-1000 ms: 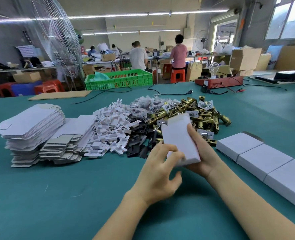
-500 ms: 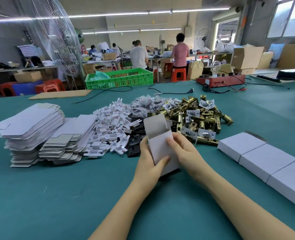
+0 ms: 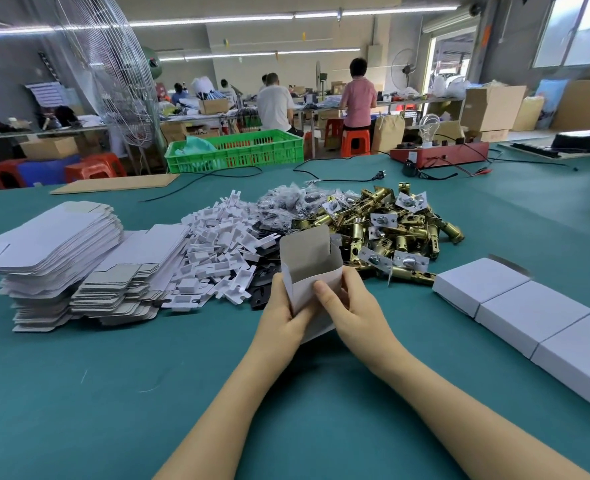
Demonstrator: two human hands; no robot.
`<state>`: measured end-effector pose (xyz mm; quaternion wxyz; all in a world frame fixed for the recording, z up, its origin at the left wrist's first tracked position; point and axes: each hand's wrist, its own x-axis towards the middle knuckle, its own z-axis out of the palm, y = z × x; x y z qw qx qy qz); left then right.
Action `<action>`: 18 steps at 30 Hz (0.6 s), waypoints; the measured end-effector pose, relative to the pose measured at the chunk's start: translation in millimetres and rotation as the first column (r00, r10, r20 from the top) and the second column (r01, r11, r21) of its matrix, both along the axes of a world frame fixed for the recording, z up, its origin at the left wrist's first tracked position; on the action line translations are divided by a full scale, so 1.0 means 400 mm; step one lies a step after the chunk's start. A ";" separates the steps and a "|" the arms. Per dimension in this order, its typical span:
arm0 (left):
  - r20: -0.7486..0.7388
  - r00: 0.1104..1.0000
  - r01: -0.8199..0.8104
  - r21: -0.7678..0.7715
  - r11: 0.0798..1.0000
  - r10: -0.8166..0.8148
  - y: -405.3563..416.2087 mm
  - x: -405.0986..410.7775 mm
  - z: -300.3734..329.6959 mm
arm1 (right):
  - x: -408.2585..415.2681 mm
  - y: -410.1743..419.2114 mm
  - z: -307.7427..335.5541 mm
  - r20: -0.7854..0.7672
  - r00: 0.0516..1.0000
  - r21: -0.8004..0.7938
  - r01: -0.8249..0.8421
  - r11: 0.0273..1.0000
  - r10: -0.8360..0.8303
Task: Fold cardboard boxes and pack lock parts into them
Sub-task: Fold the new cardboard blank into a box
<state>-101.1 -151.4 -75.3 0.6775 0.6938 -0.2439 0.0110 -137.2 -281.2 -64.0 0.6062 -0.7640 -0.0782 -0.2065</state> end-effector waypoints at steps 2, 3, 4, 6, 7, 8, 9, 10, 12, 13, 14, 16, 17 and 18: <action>-0.038 0.999 0.030 -0.031 0.999 -0.031 0.017 0.012 0.007 | -0.001 0.003 -0.001 -0.009 1.000 -0.011 -0.014 1.000 0.014; -0.036 0.999 0.019 -0.035 0.999 -0.020 0.025 0.017 0.011 | -0.002 0.005 -0.001 -0.012 0.999 -0.012 -0.032 0.999 0.031; -0.025 1.000 -0.007 -0.034 0.999 0.007 0.031 0.021 0.015 | -0.002 0.007 0.000 -0.018 0.998 -0.005 -0.056 0.998 0.056; -0.001 0.997 -0.079 -0.017 0.997 0.079 0.038 0.025 0.019 | 0.003 0.007 -0.001 -0.035 0.996 0.007 -0.083 0.997 0.083; -0.001 0.993 -0.119 -0.008 0.993 0.119 0.042 0.026 0.020 | 0.007 0.004 -0.003 -0.039 0.997 -0.004 -0.061 0.998 0.061; -0.007 0.987 -0.163 -0.005 0.987 0.163 0.047 0.029 0.020 | 0.011 -0.002 -0.004 -0.039 0.999 -0.020 -0.014 1.000 0.013; -0.016 0.977 -0.212 -0.012 0.977 0.212 0.057 0.034 0.019 | 0.017 -0.012 -0.007 -0.033 0.998 -0.030 0.055 0.998 -0.056; -0.028 0.964 -0.264 -0.027 0.964 0.264 0.069 0.040 0.019 | 0.023 -0.026 -0.010 -0.027 0.990 -0.029 0.135 0.990 -0.136; -0.051 0.941 -0.336 -0.063 0.940 0.334 0.098 0.054 0.020 | 0.038 -0.065 -0.015 -0.024 0.950 -0.015 0.312 0.950 -0.313; -0.059 0.938 -0.345 -0.075 0.936 0.341 0.107 0.059 0.020 | 0.046 -0.088 -0.016 -0.036 0.918 0.002 0.396 0.918 -0.396; -0.068 0.942 -0.334 -0.081 0.939 0.329 0.109 0.060 0.019 | 0.053 -0.112 -0.017 -0.058 0.882 0.035 0.469 0.882 -0.467; -0.083 0.962 -0.267 -0.072 0.961 0.261 0.094 0.054 0.015 | 0.070 -0.162 -0.015 -0.124 0.816 0.122 0.578 0.807 -0.565; -0.088 0.972 -0.222 -0.053 0.974 0.217 0.080 0.048 0.013 | 0.075 -0.186 -0.011 -0.160 0.790 0.165 0.612 0.774 -0.591; -0.092 0.980 -0.179 -0.029 0.983 0.175 0.066 0.043 0.013 | 0.079 -0.208 -0.004 -0.191 0.771 0.202 0.636 0.745 -0.607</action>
